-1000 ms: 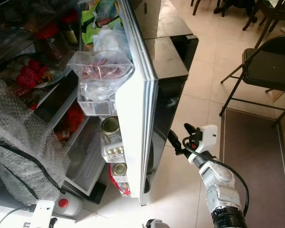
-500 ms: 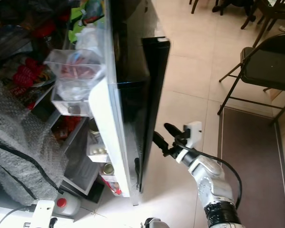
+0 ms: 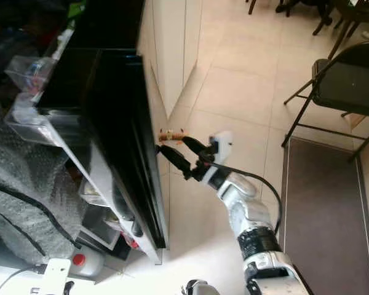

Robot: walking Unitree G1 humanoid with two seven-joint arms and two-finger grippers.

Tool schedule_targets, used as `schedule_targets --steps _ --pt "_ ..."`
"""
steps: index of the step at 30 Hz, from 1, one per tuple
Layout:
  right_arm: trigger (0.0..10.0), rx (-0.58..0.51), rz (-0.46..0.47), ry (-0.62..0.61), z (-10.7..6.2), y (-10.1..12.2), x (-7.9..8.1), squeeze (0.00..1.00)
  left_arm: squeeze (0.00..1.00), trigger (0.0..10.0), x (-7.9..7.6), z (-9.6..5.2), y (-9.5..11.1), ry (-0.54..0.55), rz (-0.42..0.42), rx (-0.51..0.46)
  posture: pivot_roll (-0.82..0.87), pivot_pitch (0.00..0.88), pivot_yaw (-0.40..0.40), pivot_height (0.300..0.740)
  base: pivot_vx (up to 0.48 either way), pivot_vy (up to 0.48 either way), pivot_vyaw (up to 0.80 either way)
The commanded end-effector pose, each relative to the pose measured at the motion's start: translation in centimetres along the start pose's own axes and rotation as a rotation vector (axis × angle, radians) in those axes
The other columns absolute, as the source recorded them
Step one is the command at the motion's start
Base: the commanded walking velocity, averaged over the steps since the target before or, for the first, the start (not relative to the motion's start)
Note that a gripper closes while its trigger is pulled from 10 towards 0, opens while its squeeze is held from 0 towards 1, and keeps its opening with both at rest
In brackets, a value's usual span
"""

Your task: Restocking fridge

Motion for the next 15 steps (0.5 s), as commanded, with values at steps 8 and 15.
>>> schedule_targets --steps 8,15 --pt "10.0 -0.008 0.002 0.047 2.0 0.7 0.5 0.0 0.0 10.0 0.4 -0.4 -1.5 0.039 -0.036 0.04 -0.05 0.159 -0.02 0.74 0.0 0.0 0.0" --pt "10.0 0.005 -0.013 0.082 3.5 1.4 0.8 0.0 0.0 10.0 0.9 -0.7 -3.0 0.155 -0.202 0.108 -0.02 0.158 -0.029 0.74 0.0 0.0 0.0"
Point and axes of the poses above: a point about 5 cm out from each wrist's last joint towards the gripper, its own z axis pointing out of the wrist towards the gripper, its own y axis along the axis of the wrist's last joint, x = y × z, the point moved 5 cm from there along z, pointing out of the wrist towards the gripper, and after that the axes turned 6 degrees about -z, right-handed, at the moved point
